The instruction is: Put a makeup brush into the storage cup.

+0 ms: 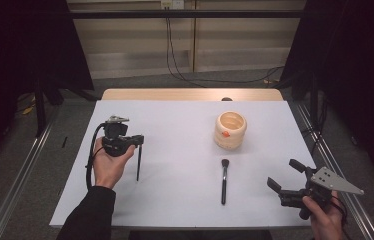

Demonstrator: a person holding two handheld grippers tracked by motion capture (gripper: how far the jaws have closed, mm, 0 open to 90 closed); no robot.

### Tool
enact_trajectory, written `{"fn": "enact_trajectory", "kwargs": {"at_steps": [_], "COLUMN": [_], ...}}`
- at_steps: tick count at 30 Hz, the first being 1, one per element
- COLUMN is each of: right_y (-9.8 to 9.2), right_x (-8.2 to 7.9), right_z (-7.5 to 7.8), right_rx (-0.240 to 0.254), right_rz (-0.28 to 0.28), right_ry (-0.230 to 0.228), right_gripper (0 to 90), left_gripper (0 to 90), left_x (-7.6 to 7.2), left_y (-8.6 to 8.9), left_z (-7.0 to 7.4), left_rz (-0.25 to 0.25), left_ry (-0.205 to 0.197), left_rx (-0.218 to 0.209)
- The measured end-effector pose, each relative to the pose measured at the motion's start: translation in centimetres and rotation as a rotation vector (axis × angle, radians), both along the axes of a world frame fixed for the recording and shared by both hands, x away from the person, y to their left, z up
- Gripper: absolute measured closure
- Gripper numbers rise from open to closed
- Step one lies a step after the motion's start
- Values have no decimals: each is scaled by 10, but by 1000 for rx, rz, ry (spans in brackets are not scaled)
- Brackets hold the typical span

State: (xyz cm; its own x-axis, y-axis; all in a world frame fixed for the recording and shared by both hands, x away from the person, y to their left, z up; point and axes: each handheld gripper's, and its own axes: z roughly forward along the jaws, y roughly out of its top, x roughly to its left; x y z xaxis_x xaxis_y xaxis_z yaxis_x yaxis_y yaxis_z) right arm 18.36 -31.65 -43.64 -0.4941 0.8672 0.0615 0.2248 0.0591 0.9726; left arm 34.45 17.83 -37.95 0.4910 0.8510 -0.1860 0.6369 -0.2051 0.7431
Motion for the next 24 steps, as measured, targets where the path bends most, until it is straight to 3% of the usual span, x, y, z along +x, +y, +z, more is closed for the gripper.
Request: {"fn": "enact_trajectory", "kwargs": {"at_steps": [3, 7, 9, 10, 16, 17, 19, 22, 24], "right_y": [0, 1, 0, 0, 0, 1, 1, 1, 1], "right_x": [0, 0, 0, 0, 0, 0, -1, -1, -1], "right_z": [0, 0, 0, 0, 0, 0, 0, 0, 0], "right_rx": [0, 4, -1, -1, 1, 6, 9, 11, 8], "right_rz": [-3, -3, -4, -2, 4, -1, 0, 8, 16], "right_ry": [-2, 4, 0, -3, 0, 3, -1, 2, -1], "right_gripper": [1, 1, 0, 0, 0, 0, 0, 0, 0], "left_gripper": [856, 855, 856, 855, 855, 854, 855, 854, 854], "left_x": [-4, -8, -12, -15, -24, -26, -34, -38, -41], "left_y": [1, 1, 0, -1, -2, -2, 0, 1, 2], "left_z": [3, 5, 6, 7, 13, 15, 20, 23, 24], "left_rz": [-7, -24, -30, -34, -55, -63, -69, -80, -90], "left_ry": [-45, -80, -122, -148, -203, -219, -262, -295, -323], "left_rx": [-45, -58, -68, -104, -138, -135, -176, -207, -209]}}
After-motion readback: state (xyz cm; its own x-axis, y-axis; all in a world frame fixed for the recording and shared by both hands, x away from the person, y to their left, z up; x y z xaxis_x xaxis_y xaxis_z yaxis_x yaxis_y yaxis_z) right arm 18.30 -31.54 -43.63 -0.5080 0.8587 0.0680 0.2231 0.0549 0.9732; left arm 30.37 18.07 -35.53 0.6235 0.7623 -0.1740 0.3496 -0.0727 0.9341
